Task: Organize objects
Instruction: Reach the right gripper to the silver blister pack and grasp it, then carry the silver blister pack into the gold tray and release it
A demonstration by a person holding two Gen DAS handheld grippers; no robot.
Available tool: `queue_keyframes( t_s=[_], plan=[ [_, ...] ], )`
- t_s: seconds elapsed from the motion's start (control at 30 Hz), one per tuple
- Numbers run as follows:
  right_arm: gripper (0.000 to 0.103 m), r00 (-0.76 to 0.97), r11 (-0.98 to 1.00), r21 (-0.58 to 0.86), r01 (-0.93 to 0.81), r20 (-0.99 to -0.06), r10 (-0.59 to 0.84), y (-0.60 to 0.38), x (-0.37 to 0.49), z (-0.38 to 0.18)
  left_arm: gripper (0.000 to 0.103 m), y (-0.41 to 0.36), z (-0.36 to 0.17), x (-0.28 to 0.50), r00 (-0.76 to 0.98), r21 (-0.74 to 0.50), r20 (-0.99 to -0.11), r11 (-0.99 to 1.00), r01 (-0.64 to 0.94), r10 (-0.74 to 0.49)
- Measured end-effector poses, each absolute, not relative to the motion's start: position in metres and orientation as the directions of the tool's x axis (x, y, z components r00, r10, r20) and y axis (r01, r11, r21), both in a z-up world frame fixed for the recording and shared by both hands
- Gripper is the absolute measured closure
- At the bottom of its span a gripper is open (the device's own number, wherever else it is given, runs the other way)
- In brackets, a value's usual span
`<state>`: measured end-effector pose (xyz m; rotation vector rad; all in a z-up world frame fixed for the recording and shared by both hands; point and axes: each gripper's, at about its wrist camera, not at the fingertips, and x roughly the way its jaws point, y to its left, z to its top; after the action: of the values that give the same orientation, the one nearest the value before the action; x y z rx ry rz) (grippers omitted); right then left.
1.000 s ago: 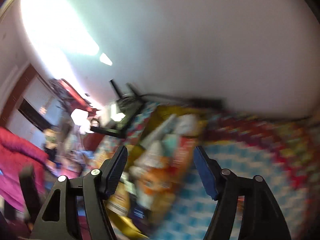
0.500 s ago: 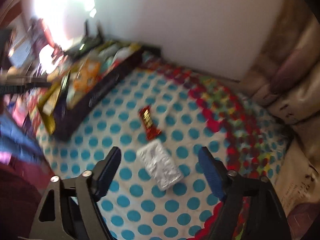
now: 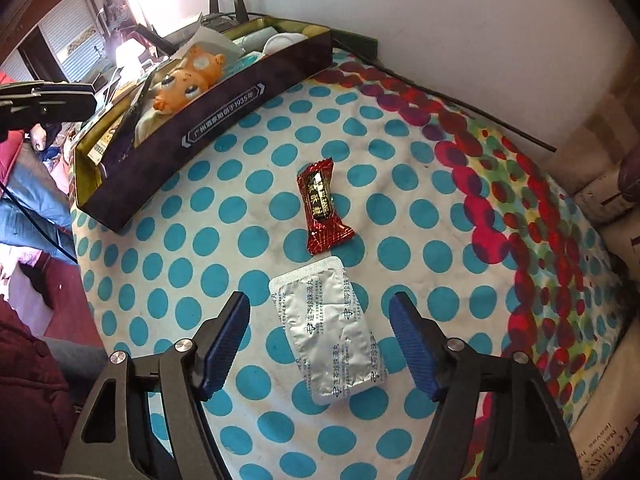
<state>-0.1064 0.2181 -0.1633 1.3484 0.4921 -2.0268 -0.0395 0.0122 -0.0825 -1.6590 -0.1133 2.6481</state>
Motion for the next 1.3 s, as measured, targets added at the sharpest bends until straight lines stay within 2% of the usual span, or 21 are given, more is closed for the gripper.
queue_keyframes(
  t_s=[0.37,0.53,0.9,1.3],
  plan=[
    [0.047,-0.232,-0.713,0.058,0.698,-0.925,-0.301,0.219,-0.109,-0.186,0.06,0.015,-0.086,-0.036,-0.424,-0.061,-0.905,-0.997,0.052,0.034],
    [0.06,-0.23,-0.724,0.066,0.687,-0.925,-0.302,0.221,-0.109,-0.189,0.06,0.013,-0.087,-0.035,-0.423,-0.057,-0.905,-0.997,0.055,0.028],
    [0.061,-0.264,-0.725,0.108,0.681,-0.886,-0.381,0.199,-0.106,-0.159,0.06,-0.007,-0.086,-0.029,-0.43,-0.037,-0.903,-0.995,0.09,-0.006],
    [0.061,-0.261,-0.61,0.175,0.773,-0.789,-0.557,0.098,-0.105,-0.104,0.06,-0.066,-0.08,-0.004,-0.438,-0.024,-0.897,-0.983,0.181,-0.059]
  ],
)
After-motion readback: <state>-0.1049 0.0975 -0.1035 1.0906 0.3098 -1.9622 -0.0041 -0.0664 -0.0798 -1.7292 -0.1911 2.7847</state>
